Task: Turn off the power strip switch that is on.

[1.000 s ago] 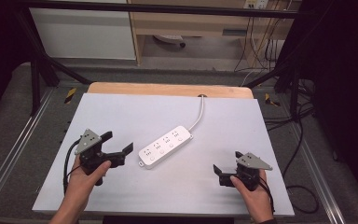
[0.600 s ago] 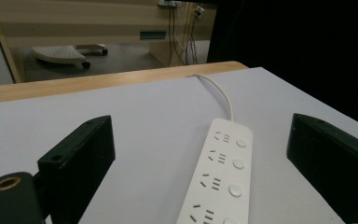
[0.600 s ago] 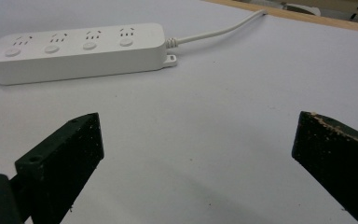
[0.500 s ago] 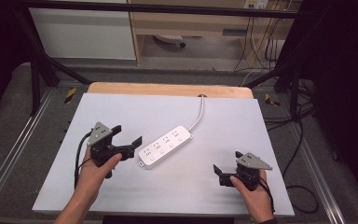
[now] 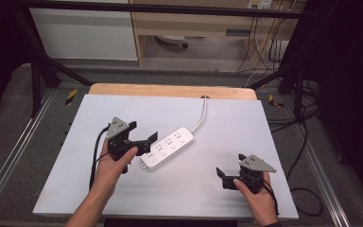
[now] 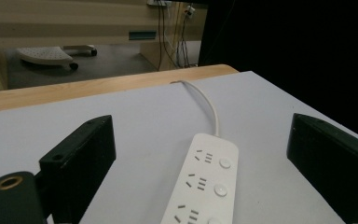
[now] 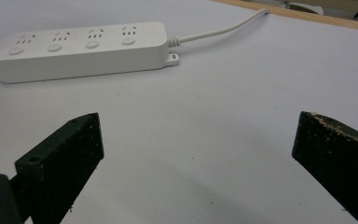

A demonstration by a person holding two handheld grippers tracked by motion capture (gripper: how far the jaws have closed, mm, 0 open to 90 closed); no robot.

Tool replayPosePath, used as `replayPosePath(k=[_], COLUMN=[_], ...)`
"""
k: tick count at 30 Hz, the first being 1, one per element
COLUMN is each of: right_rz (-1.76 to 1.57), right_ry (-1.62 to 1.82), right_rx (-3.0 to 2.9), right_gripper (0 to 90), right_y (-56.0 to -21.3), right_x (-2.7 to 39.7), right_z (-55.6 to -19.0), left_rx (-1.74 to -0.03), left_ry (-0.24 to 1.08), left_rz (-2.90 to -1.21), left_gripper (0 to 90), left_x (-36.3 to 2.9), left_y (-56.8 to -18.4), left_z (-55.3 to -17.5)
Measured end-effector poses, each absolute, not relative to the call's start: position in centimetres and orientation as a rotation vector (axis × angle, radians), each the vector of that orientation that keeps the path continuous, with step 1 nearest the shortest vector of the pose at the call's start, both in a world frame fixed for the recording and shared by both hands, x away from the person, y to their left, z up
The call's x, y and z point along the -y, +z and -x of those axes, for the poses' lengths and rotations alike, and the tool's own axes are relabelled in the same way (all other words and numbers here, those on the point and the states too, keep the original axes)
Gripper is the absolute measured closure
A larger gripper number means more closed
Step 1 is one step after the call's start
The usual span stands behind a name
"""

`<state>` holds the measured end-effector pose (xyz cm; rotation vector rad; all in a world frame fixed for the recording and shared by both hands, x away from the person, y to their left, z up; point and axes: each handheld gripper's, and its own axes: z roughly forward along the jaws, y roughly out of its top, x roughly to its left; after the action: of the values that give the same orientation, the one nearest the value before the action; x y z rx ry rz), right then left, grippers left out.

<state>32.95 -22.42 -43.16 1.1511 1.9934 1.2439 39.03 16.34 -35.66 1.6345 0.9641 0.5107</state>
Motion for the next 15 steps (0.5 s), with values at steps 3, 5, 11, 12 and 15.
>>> replayPosePath(k=[3,5,11,12,15], right_rz=[-1.152,-1.153,-1.156,-1.157,-1.162], right_ry=[1.244,1.245,1.248,1.247,1.249], right_rx=[-2.0,-2.0,-1.998,-1.996,-1.99], right_gripper=[2.3,2.2,2.3,2.3,2.2], right_y=[-43.2,-43.2,-43.2,-43.2,-43.1], right_x=[22.3,22.3,22.4,22.4,22.6], right_z=[-32.9,-32.9,-32.8,-32.8,-32.8], left_rx=[-0.966,-0.967,-0.98,-0.984,-0.984], left_ry=[0.515,0.513,0.544,0.545,0.546], left_rz=[-1.647,-1.653,-1.658,-1.661,-1.666], left_gripper=[7.8,7.8,8.4,8.4,8.3], left_x=[-15.7,-15.4,-14.9,-14.8,-14.5], left_y=[-35.9,-36.1,-36.5,-36.6,-36.8], left_z=[-39.4,-39.7,-40.2,-40.3,-40.6])
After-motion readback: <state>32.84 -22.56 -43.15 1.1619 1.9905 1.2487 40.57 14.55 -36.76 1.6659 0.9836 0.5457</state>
